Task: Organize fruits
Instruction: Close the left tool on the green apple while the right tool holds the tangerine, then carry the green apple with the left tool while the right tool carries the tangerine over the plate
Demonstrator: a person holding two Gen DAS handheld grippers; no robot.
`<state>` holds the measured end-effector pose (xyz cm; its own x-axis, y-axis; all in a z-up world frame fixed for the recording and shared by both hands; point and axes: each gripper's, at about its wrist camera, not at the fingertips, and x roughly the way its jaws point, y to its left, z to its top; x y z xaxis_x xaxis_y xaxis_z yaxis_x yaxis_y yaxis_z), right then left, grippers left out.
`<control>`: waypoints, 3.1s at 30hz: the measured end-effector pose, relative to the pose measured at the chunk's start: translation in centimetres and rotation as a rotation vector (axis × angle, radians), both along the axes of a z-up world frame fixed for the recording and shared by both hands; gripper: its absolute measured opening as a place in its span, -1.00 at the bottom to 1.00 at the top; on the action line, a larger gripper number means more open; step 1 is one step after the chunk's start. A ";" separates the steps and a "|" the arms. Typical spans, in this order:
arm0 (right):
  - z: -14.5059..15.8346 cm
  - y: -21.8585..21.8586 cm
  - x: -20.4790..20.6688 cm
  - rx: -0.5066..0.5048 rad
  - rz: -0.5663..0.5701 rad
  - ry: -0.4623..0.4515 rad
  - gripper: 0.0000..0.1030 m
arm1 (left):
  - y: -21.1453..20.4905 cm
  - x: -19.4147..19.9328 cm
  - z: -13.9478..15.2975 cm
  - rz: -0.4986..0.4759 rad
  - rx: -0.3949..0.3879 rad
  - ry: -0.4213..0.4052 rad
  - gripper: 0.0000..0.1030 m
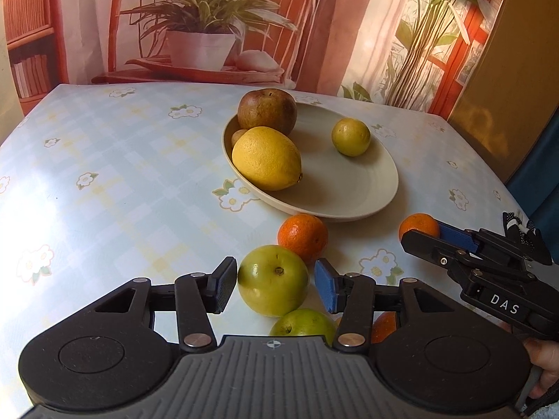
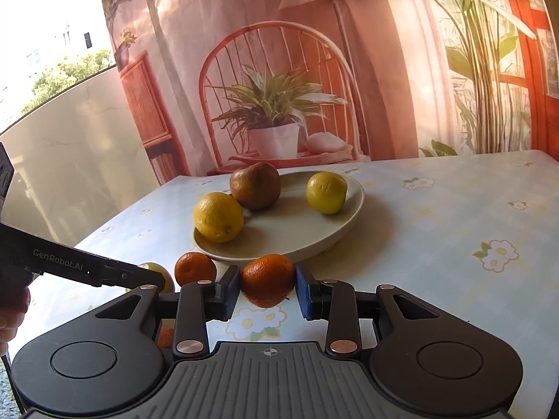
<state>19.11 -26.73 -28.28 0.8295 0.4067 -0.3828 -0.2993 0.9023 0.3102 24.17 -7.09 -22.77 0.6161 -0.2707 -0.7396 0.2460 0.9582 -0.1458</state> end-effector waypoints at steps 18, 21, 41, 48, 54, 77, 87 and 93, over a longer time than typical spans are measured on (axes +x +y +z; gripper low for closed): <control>-0.1 0.1 0.1 -0.003 0.000 0.005 -0.39 | -0.8 0.7 -1.4 -0.023 0.052 0.038 -0.03; -0.1 0.1 0.1 -0.004 0.000 0.006 -0.39 | -0.8 0.6 -1.4 -0.023 0.053 0.031 -0.03; -0.2 0.0 0.6 0.005 0.032 0.052 -0.39 | 0.6 -0.1 1.7 0.028 0.027 -0.066 -0.04; 1.0 0.7 1.1 -0.046 0.060 0.077 -0.39 | 0.7 -0.2 4.1 0.016 0.025 -0.133 -0.04; 3.6 -0.4 2.0 -0.055 0.051 0.047 -0.39 | 0.3 0.5 5.9 0.004 0.010 -0.179 -0.04; 4.0 -0.8 11.8 -0.227 0.086 0.096 -0.40 | -6.0 13.6 4.1 -0.081 -0.030 -0.108 -0.04; 2.1 0.3 14.6 -0.293 0.099 0.148 -0.40 | -8.1 16.8 1.7 -0.108 0.004 -0.077 -0.04; 1.6 0.4 16.0 -0.285 0.082 0.150 -0.40 | -8.3 18.2 1.0 -0.102 0.018 -0.068 -0.04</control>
